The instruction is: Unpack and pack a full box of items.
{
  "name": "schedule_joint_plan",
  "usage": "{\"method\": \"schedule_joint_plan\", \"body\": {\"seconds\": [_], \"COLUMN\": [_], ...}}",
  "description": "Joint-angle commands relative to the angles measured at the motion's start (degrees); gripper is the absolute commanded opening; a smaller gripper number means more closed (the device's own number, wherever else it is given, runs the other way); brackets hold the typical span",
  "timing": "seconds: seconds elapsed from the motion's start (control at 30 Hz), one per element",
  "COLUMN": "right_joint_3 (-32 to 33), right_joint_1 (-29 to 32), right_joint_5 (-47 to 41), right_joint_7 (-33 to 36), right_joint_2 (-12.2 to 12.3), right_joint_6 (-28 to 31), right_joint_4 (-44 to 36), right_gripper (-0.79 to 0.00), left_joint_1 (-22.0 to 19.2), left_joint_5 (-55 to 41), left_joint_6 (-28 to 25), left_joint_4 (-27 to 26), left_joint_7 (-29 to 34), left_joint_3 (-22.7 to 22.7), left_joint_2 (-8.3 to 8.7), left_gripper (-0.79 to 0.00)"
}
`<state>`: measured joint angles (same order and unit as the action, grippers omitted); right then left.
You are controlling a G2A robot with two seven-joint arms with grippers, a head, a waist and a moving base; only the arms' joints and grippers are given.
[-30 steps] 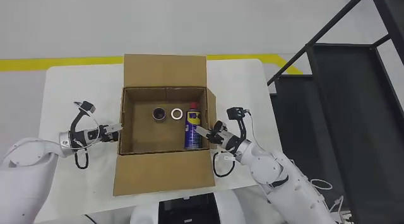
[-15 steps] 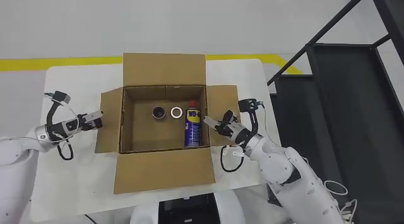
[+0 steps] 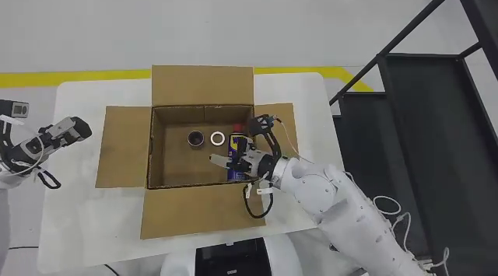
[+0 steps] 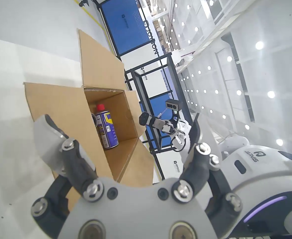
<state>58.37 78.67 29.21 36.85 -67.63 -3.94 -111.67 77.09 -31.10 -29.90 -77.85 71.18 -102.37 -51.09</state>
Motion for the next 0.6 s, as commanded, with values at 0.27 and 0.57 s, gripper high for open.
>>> {"method": "schedule_joint_plan", "body": {"seconds": [0.27, 0.57], "right_joint_3": [-13.1, -16.8], "right_joint_1": [-16.2, -19.5], "right_joint_5": [2.8, 10.2], "right_joint_7": [10.2, 15.9], "right_joint_2": [-3.8, -4.8], "right_joint_6": [-13.9, -24.3], "right_joint_4": [12.1, 14.1], "right_gripper": [0.000, 0.000], "left_joint_1": [1.0, 1.0], "left_joint_5": [-1.8, -1.8], "left_joint_6": [0.3, 0.3], "left_joint_4": [-0.1, -0.1], "left_joint_7": [2.6, 2.6], "left_joint_3": [-0.9, -0.9], "left_joint_2": [0.25, 0.25], "left_gripper": [0.000, 0.000]}}
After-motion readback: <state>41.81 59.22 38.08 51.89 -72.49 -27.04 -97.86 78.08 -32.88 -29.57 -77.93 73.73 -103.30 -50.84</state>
